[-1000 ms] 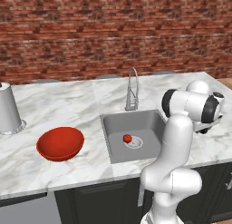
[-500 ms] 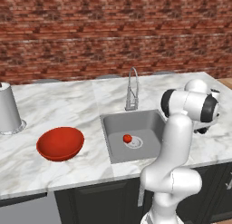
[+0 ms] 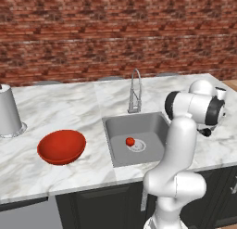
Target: Remove the tomato and eggplant from the sink. Then move the bowl and cup from the counter to the sink for washing.
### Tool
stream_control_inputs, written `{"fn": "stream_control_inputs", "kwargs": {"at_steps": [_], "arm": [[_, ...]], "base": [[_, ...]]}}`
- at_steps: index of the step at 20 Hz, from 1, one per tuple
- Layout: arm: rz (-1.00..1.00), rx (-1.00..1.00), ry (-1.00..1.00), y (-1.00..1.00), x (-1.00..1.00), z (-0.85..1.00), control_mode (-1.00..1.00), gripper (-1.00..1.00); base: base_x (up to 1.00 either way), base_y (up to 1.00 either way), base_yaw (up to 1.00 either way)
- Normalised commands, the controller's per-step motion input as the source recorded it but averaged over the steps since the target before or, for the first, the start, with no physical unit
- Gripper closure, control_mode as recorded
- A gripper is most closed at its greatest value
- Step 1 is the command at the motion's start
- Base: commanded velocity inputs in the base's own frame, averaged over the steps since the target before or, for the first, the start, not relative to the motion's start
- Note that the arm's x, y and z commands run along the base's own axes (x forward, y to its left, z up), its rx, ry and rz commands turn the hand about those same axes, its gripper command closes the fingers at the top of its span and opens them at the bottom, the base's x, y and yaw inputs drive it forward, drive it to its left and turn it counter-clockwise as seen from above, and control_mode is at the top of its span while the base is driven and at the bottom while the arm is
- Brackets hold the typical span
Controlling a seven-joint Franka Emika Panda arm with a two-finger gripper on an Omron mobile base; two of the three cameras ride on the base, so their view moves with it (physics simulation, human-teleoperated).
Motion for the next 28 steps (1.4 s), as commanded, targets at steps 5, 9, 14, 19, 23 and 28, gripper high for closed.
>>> {"fn": "stream_control_inputs", "kwargs": {"at_steps": [5, 9, 14, 19, 23, 28], "arm": [[0.00, 0.00, -0.05, 0.00, -0.12, 0.18, -1.00, -1.00], [0.00, 0.00, -0.13, 0.02, -0.19, 0.18, -1.00, -1.00], [0.00, 0.00, -0.13, 0.07, -0.15, 0.17, -1.00, -1.00], [0.00, 0.00, -0.01, 0.17, -0.14, 0.18, -1.00, -1.00], [-0.01, -0.01, 0.00, 0.24, -0.16, 0.16, -1.00, -1.00], [-0.03, 0.00, 0.00, 0.23, -0.21, 0.14, -1.00, -1.00]], "base": [[0.00, 0.00, 0.00], [0.00, 0.00, 0.00], [0.00, 0.00, 0.00], [0.00, 0.00, 0.00], [0.00, 0.00, 0.00], [0.00, 0.00, 0.00]]}}
